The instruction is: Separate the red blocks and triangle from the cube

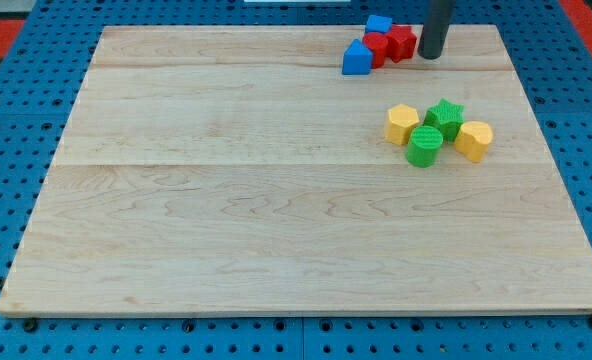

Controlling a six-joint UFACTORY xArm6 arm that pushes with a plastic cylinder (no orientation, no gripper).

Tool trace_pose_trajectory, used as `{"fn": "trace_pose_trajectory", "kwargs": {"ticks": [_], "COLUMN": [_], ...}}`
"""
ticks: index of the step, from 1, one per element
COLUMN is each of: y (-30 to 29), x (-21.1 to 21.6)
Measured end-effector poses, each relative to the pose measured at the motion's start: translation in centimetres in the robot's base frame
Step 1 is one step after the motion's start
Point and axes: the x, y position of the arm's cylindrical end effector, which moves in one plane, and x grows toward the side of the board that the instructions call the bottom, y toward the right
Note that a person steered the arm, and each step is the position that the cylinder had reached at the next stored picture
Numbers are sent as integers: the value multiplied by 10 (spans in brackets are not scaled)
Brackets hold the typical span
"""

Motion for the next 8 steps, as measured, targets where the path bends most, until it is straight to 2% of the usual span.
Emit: {"fn": "trace_pose_trajectory", "kwargs": {"ticks": [1, 2, 3, 4, 6, 8], "y": [11, -71, -128, -161, -121, -205], "x": [-27, -26, 4, 37, 40, 68]}}
